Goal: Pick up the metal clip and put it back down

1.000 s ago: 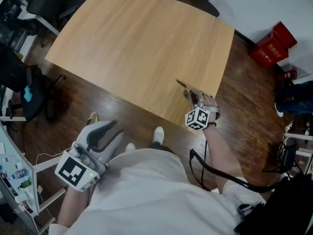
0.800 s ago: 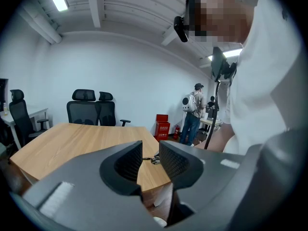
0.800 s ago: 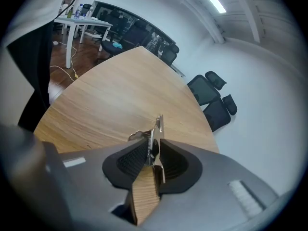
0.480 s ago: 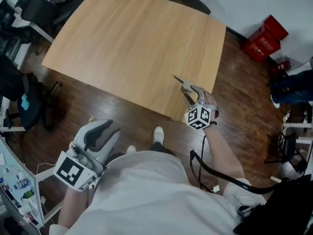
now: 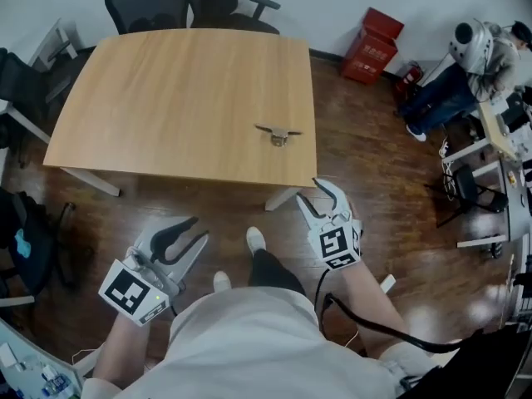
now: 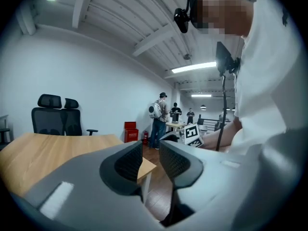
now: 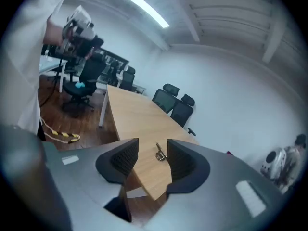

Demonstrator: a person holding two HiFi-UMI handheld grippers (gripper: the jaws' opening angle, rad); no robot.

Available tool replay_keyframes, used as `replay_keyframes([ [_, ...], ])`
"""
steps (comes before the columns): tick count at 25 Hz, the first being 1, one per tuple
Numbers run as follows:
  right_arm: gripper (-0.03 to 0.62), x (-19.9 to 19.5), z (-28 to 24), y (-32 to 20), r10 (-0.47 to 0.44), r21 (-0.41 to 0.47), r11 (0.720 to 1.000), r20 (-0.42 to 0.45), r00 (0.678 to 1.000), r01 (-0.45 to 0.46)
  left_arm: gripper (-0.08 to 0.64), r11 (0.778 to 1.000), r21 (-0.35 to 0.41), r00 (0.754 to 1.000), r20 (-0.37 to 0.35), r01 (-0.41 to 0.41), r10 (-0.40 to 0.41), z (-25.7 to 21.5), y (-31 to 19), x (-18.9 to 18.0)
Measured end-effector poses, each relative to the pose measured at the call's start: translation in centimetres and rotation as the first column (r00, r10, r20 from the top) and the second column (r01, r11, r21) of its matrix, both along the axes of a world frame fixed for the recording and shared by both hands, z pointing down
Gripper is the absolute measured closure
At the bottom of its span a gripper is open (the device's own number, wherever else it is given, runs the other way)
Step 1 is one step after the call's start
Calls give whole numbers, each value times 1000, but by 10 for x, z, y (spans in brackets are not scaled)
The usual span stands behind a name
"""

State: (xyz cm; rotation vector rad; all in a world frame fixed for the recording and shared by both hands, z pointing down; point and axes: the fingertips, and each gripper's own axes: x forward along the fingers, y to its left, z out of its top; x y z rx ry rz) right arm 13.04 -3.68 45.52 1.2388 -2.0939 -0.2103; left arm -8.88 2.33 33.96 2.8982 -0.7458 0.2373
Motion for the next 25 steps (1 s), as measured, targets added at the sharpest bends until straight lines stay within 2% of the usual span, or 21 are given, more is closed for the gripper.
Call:
replay_keyframes([
  [4, 402, -4, -37, 78, 84, -8, 996, 108, 991, -84, 453, 996, -10, 996, -7, -91, 91, 15, 23, 5],
  [9, 403, -10, -71, 162, 115, 1, 993, 208, 971, -118, 453, 991, 29, 992, -2, -129, 129, 16, 55, 15],
  [12, 403, -4, -89, 195, 96, 32, 994, 224, 970, -106, 453, 989, 56, 991, 9, -135, 135, 14, 69, 28],
  [16, 410, -15, -103, 247, 71, 46, 995, 258, 964, -86, 453, 992, 42, 992, 58, -119, 116, 12, 101, 28],
  [19, 413, -2, -102, 291, 54, 67, 995, 273, 960, -75, 453, 993, 65, 995, 31, -100, 98, 14, 139, 46],
  [22, 419, 26, -95, 338, 45, 77, 995, 276, 960, -69, 453, 990, 92, 994, 4, -110, 110, 10, 193, 80],
  [25, 423, 41, -91, 372, 29, 60, 997, 283, 959, -48, 453, 991, 76, 994, 6, -114, 114, 6, 239, 103],
])
